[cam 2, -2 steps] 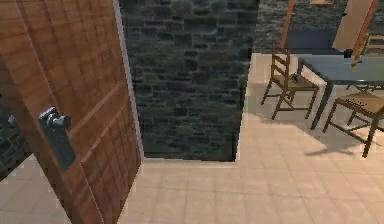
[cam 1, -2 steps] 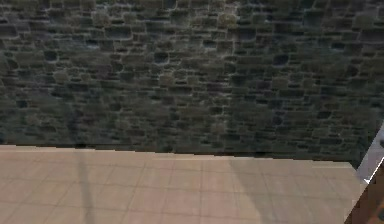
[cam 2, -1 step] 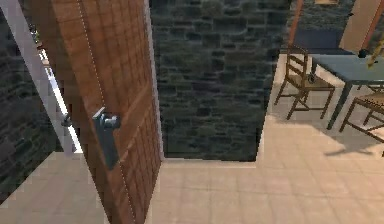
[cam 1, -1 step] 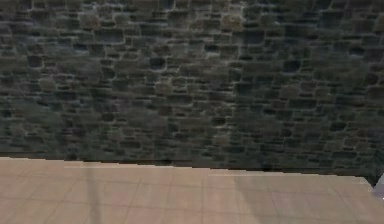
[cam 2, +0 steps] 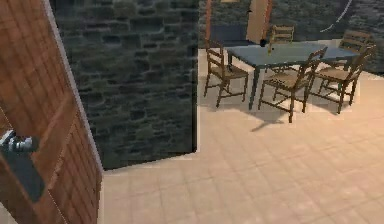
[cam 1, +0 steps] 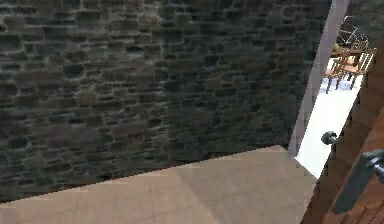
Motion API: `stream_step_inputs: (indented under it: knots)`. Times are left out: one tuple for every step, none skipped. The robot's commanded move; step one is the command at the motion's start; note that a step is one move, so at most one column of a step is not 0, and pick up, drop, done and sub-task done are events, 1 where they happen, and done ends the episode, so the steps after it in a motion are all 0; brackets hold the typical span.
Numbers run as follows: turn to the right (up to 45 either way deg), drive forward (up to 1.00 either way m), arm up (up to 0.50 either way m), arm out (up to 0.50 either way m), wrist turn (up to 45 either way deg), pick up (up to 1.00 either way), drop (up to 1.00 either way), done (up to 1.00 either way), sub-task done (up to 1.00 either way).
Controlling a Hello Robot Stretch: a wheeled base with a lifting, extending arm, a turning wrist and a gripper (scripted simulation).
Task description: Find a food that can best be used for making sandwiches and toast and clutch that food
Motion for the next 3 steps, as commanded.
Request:
stream_step_inputs:
  knots:
    - [0.0,0.9,0.0,0.0,0.0,0.0,0.0,0.0,0.0]
    - [45.0,0.0,0.0,0.0,0.0,0.0,0.0,0.0,0.0]
    - [18.0,0.0,0.0,0.0,0.0,0.0,0.0,0.0,0.0]
